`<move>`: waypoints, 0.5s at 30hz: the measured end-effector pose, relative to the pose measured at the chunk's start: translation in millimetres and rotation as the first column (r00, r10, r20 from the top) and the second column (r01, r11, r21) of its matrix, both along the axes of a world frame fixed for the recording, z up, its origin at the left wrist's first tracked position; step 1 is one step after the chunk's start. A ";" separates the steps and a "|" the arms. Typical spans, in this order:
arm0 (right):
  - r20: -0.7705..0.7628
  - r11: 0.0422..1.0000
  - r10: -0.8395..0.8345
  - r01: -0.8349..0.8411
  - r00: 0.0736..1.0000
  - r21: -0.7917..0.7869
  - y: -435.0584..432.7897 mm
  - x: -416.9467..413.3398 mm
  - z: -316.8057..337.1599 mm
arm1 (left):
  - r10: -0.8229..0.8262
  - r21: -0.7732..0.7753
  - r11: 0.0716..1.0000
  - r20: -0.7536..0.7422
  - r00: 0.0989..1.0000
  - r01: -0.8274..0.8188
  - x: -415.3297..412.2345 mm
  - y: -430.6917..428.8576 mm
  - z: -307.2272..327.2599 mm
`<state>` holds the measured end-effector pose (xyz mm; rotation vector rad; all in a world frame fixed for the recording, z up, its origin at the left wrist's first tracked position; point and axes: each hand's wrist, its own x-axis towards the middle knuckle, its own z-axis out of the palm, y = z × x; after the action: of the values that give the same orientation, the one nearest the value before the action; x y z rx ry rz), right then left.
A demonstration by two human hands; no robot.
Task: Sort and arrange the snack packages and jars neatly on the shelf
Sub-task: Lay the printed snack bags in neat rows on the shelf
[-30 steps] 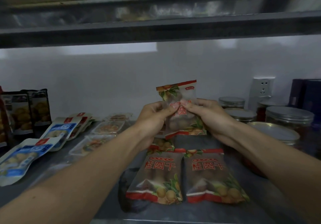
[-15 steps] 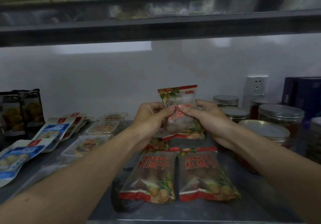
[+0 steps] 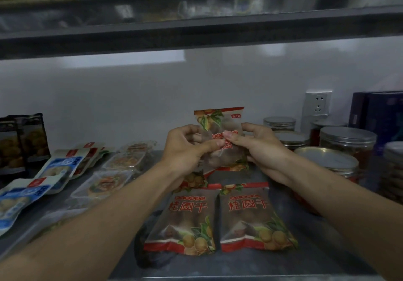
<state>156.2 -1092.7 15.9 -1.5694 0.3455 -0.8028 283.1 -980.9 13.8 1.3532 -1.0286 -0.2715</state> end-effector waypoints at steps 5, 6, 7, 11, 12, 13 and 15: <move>0.020 0.996 0.060 -0.061 0.998 0.066 -0.3 1.8 0.2 | -0.042 -0.034 0.999 -0.128 0.991 0.038 -0.3 -2.1 1.8; 0.027 0.995 0.064 -0.065 0.998 0.081 0.1 2.4 0.6 | -0.059 -0.028 0.998 -0.147 0.987 0.055 -0.5 -1.7 2.8; 0.029 0.994 0.061 -0.063 0.998 0.086 0.1 3.0 1.0 | -0.077 -0.014 0.997 -0.165 0.983 0.076 -1.0 -1.3 3.6; 0.015 0.996 0.034 -0.035 0.999 0.078 0.4 3.7 4.1 | -0.127 0.065 0.987 -0.212 0.969 0.144 3.3 -1.3 4.5; 0.022 0.996 0.026 -0.028 0.999 0.082 0.1 4.1 5.0 | -0.131 0.080 0.985 -0.217 0.968 0.151 4.6 -1.6 6.0; 0.028 0.996 0.018 -0.020 0.999 0.085 -0.3 4.7 5.7 | -0.134 0.100 0.982 -0.223 0.966 0.159 5.6 -2.0 6.9; 0.033 0.999 -0.007 0.006 0.999 0.052 -1.0 5.0 4.9 | -0.133 0.140 0.976 -0.209 0.969 0.164 6.6 -1.0 6.9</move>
<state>161.2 -1093.7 20.8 -1.5055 0.3446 -0.8183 289.6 -981.8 20.7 1.3599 -0.9562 -0.5996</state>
